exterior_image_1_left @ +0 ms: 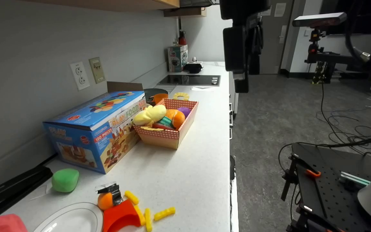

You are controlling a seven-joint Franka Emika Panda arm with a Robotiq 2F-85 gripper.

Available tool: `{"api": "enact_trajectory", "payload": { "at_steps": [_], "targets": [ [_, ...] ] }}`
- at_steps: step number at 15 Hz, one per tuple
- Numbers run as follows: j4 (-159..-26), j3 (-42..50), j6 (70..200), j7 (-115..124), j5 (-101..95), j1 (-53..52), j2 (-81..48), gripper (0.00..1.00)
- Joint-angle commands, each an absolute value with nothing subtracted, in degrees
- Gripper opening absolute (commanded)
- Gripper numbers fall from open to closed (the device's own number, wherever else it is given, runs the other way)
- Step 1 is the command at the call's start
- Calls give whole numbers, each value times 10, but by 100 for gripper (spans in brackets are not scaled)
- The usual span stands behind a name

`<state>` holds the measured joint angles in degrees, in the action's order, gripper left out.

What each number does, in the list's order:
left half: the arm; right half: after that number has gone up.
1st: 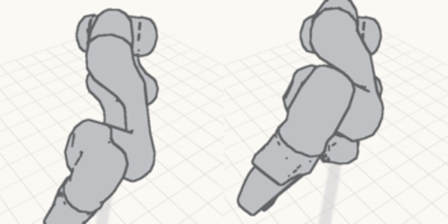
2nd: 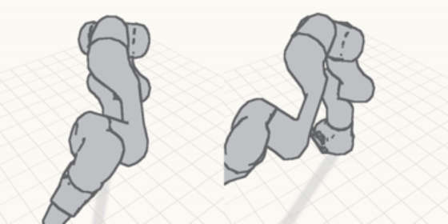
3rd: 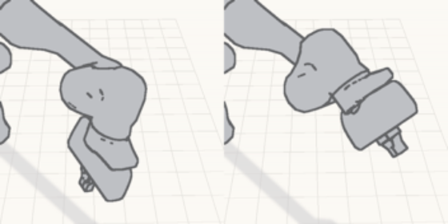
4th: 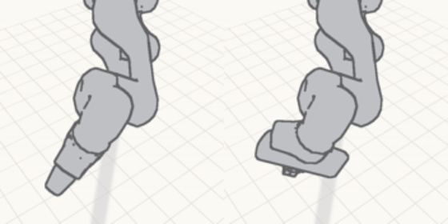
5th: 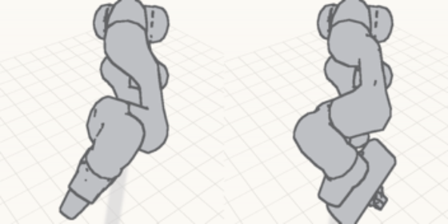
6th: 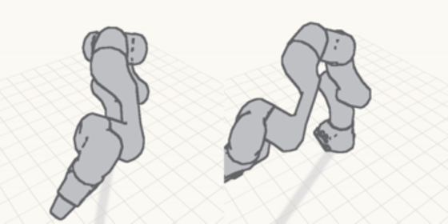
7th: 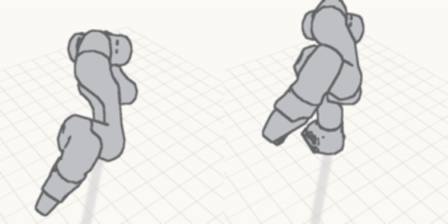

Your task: Close the top left cabinet door

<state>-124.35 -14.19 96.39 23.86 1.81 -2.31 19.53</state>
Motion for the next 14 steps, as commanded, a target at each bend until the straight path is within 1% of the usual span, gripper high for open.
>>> {"api": "enact_trajectory", "payload": {
  "at_steps": [1, 7, 14],
  "targets": [
    [-1299, -136, 936, 238, 32, -49, 264, 100],
    [-1366, -158, 857, 276, 51, -72, 366, 100],
    [-1380, -188, 790, 295, 82, -79, 430, 100]
  ]
}}
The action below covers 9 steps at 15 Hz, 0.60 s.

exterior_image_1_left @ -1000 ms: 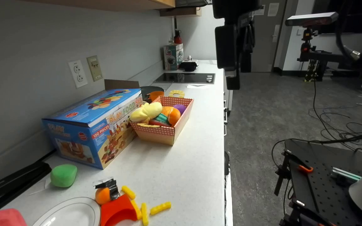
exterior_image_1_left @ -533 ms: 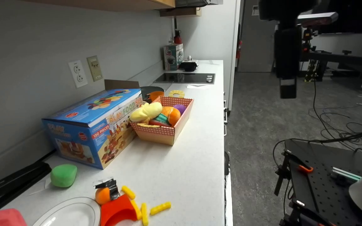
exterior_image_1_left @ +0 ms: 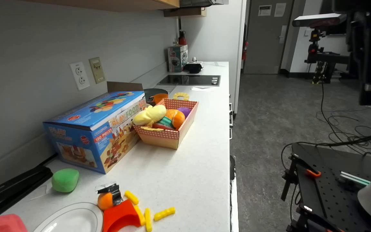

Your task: Close the top left cabinet door

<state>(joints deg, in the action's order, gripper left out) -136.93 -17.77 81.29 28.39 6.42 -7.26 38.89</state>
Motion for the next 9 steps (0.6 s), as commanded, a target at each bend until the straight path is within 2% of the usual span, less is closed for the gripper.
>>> {"api": "enact_trajectory", "payload": {
  "at_steps": [1, 9],
  "targets": [
    [-1379, -192, 783, 294, 87, -81, 437, 100],
    [-1370, -205, 763, 301, 110, -64, 456, 100]
  ]
}}
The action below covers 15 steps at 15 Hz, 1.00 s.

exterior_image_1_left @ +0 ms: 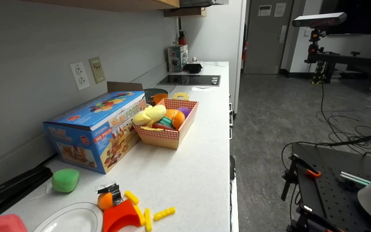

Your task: Close the top left cabinet door

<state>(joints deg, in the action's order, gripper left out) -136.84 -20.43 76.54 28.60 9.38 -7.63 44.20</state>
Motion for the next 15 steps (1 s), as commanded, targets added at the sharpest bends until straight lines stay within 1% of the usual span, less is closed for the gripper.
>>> {"api": "enact_trajectory", "payload": {
  "at_steps": [1, 6, 15],
  "targets": [
    [-1362, -204, 772, 305, 113, -58, 444, 100],
    [-1325, -209, 808, 335, 104, -30, 389, 100],
    [-1296, -203, 787, 357, 95, -35, 351, 100]
  ]
}}
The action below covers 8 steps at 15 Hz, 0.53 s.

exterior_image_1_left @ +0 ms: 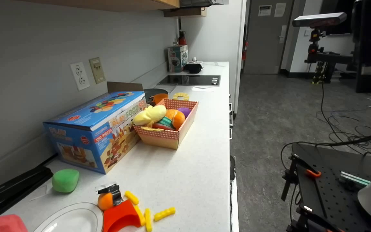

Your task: Close the top left cabinet door

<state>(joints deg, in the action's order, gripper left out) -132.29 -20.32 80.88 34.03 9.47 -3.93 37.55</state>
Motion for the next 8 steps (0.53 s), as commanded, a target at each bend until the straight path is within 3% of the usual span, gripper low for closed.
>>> {"api": "enact_trajectory", "payload": {
  "at_steps": [1, 8],
  "targets": [
    [-1292, -200, 780, 354, 98, -38, 346, 100],
    [-1281, -196, 773, 338, 89, -44, 330, 100]
  ]
}}
